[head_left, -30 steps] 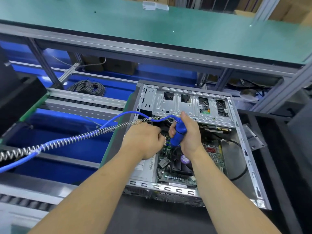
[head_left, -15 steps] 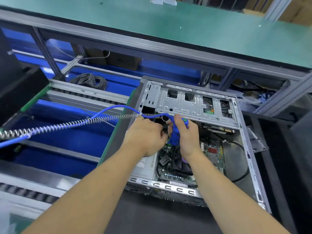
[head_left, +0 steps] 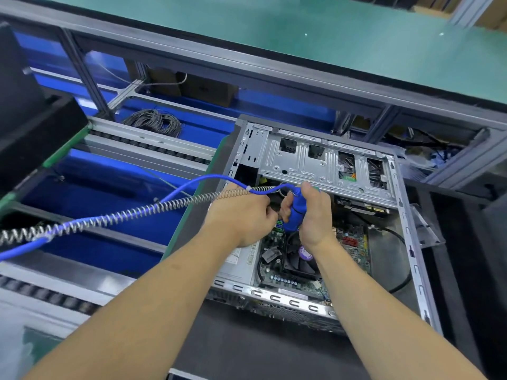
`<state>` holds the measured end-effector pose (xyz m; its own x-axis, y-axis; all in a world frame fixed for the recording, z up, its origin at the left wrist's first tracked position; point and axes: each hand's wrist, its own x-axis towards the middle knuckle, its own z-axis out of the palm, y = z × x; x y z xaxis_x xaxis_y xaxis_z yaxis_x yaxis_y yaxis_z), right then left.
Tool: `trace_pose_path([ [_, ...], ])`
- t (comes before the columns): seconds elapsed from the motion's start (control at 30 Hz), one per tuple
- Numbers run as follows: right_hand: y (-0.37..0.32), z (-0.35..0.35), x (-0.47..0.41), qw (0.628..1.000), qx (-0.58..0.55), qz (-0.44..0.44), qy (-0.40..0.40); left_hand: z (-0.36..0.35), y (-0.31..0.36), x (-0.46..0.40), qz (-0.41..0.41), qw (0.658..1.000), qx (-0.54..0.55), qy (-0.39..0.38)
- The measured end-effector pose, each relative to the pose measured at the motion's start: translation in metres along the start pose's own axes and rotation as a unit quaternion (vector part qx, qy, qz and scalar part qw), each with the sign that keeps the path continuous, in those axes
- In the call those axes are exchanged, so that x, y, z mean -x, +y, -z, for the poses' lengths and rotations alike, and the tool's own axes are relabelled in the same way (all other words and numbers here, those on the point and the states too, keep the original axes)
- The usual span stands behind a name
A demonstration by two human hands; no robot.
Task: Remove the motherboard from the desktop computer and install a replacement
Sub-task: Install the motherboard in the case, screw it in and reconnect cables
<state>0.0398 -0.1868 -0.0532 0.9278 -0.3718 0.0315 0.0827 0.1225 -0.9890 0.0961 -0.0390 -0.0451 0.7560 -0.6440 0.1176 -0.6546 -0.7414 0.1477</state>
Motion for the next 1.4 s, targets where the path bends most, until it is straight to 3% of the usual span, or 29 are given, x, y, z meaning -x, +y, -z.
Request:
trace_pose_path([
  [0.43,-0.007,-0.006,0.005,0.999,0.004,0.038,-0.022,0.006,0.002,-0.002,-0.041,0.999,-0.027,0.0],
  [0.6,-0.011,-0.001,0.006,0.998,-0.057,0.016,0.015,0.006,0.0,-0.001,0.013,1.0,-0.004,-0.018],
  [0.73,-0.034,0.021,0.002,0.993,-0.11,0.044,0.03,0.012,0.002,-0.005,-0.006,0.999,-0.008,-0.038],
  [0.87,-0.045,0.067,0.015,0.992,-0.097,0.014,0.084,0.018,0.003,-0.002,0.007,0.998,0.007,-0.058],
  [1.0,-0.032,0.085,0.026,0.982,-0.108,-0.035,0.148,0.023,0.008,-0.002,-0.01,0.995,-0.059,-0.079],
  [1.17,-0.024,0.086,0.026,0.988,-0.076,-0.027,0.133,0.027,0.012,-0.006,-0.012,0.995,-0.048,-0.084],
  [1.3,-0.023,0.084,0.028,0.99,-0.052,-0.021,0.126,0.027,0.046,-0.019,-0.07,0.987,-0.031,-0.139],
  [1.4,-0.023,0.084,0.027,0.992,-0.024,-0.016,0.124,0.011,0.078,-0.02,-0.128,0.953,-0.027,-0.272],
])
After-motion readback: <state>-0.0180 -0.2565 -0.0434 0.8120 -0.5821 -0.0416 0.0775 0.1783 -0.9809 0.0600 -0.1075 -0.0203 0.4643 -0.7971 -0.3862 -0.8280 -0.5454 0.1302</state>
